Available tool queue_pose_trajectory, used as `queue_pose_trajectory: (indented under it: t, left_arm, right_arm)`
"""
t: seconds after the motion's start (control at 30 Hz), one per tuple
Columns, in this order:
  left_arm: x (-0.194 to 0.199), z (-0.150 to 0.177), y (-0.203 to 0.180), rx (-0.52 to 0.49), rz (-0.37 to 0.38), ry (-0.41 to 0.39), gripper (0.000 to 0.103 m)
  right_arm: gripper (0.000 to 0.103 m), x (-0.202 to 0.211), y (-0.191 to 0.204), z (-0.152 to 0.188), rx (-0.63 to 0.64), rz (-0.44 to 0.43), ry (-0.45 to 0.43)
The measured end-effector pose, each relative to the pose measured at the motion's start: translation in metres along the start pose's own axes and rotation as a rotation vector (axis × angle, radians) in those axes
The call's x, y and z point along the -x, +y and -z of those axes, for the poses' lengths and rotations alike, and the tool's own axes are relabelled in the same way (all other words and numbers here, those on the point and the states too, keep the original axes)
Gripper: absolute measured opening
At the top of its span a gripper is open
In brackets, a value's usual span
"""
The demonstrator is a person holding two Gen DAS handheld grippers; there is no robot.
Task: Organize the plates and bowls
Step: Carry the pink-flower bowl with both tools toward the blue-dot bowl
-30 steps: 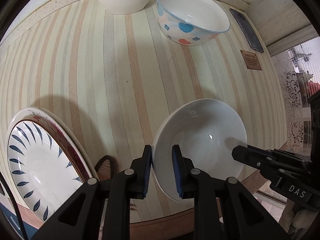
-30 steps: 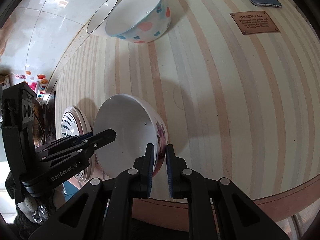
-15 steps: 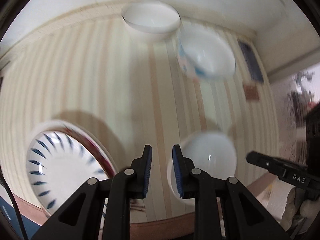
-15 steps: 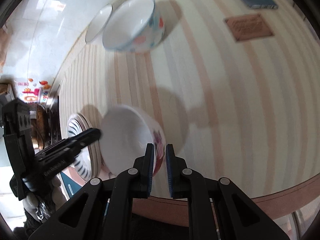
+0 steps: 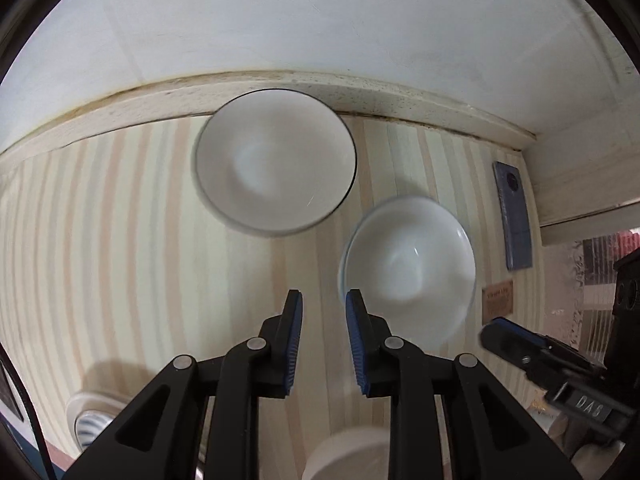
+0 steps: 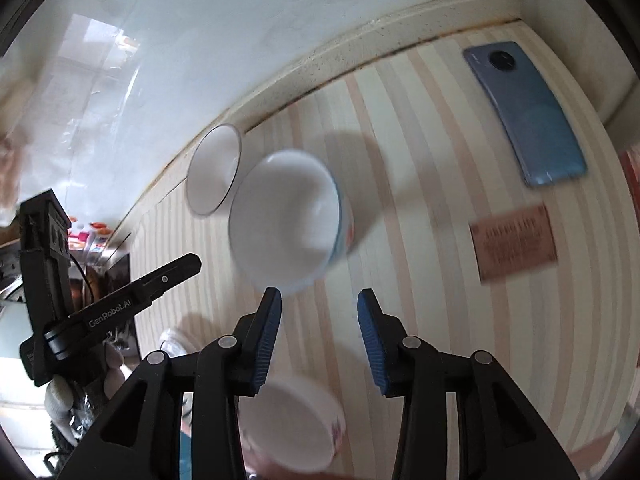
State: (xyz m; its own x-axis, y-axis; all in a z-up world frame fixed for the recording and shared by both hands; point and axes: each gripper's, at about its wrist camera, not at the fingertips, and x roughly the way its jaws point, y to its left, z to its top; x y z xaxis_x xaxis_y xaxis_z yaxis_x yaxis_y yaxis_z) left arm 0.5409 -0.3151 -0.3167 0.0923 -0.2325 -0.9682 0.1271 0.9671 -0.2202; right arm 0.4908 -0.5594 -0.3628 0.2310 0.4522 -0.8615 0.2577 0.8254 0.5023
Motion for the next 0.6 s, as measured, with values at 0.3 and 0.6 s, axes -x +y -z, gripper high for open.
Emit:
queue_pose_trajectory:
  t: [0.3,0.6]
  left_arm:
    - [-0.04,-0.012,-0.018,-0.089,-0.025,0.046,0.014]
    - [-0.038,-0.009,-0.026,-0.091,-0.054,0.04,0.014]
  right_arm:
    - [0.018,-0.049,0.004,-0.03,0.013,0.065,0.012]
    - [0.012,-0.059,0.011,-0.032,0.068,0.122,0.005]
